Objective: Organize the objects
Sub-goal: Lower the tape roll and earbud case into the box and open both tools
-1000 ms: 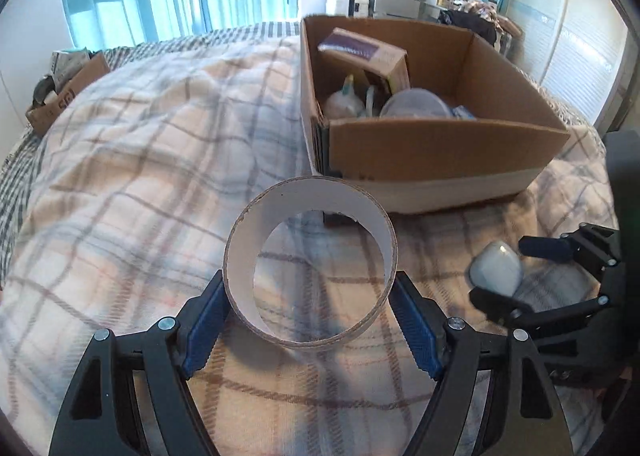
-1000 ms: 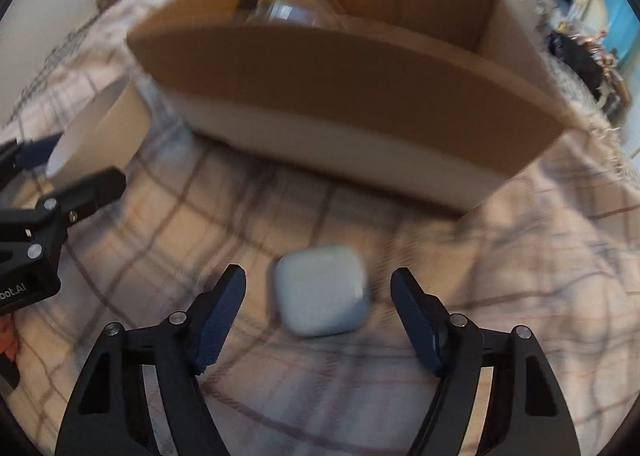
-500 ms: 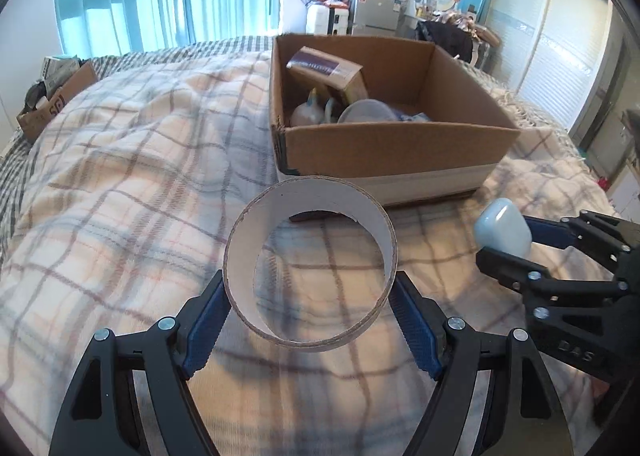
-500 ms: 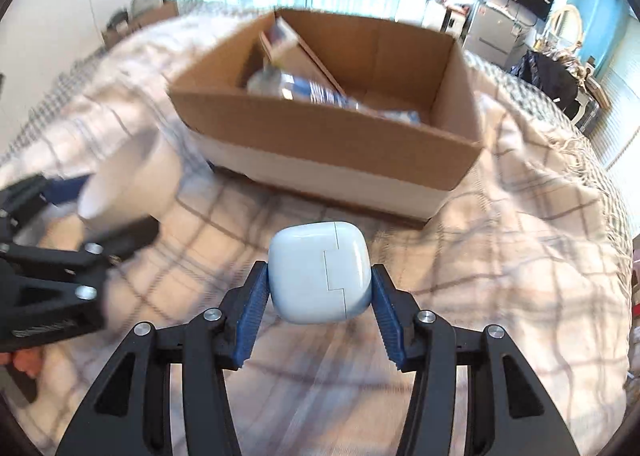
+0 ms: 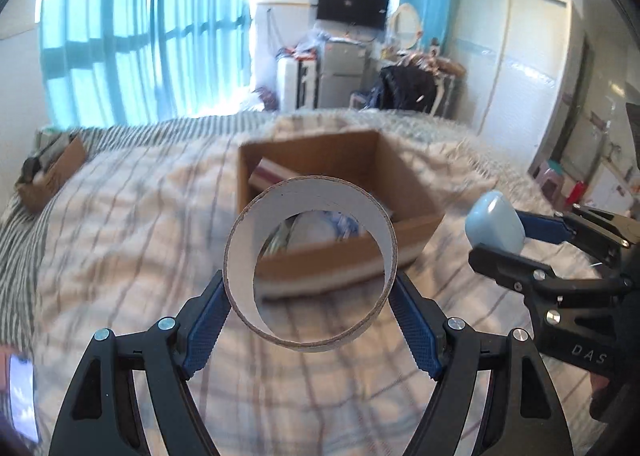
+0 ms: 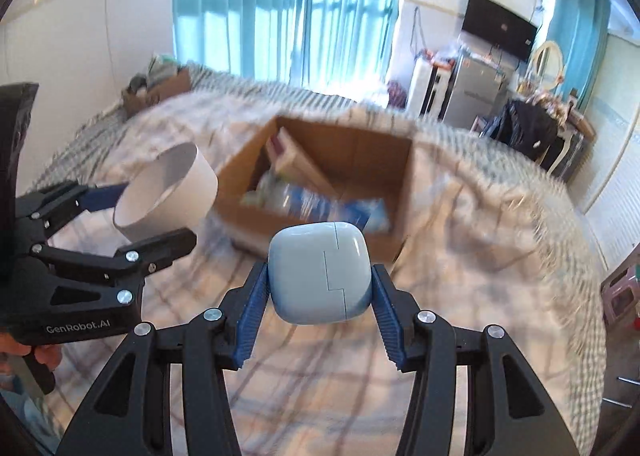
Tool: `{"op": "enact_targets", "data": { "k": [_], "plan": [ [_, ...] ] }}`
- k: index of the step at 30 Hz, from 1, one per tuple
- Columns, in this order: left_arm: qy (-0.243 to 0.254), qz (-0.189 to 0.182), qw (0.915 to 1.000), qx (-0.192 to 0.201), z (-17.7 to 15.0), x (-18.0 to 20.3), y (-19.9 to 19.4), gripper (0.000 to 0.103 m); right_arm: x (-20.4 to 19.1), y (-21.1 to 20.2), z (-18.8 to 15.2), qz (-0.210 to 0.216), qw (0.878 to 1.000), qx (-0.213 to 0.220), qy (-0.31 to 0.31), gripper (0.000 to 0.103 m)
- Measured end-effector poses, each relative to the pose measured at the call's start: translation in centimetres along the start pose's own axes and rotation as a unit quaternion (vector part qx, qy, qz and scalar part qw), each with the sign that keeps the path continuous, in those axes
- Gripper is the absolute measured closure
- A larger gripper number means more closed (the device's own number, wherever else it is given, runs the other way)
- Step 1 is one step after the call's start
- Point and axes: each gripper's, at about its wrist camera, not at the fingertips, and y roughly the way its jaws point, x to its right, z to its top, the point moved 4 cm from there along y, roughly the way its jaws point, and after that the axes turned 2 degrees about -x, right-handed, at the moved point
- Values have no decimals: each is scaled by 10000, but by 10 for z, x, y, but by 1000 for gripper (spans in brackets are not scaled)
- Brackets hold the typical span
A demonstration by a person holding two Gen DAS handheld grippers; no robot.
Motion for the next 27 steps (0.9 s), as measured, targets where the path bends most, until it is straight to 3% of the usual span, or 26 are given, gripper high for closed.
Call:
{"op": "enact_targets", "data": {
  "k": [7,12,18,27],
  "plan": [
    [141,-9,9994,326,74,3,5,23,30,-16,72,-149,9987,479,-7,53],
    [232,28,9993,285,104,3,38,23,49,-3,113,-187,9977,638,93,53],
    [189,75,9998,-39,107,-2,94,23,56,50,138,-114,9990,423,122,53],
    [405,16,9979,-508,98,-9,160,23,71,146,127,103,9993,-176,302,53]
  ]
}}
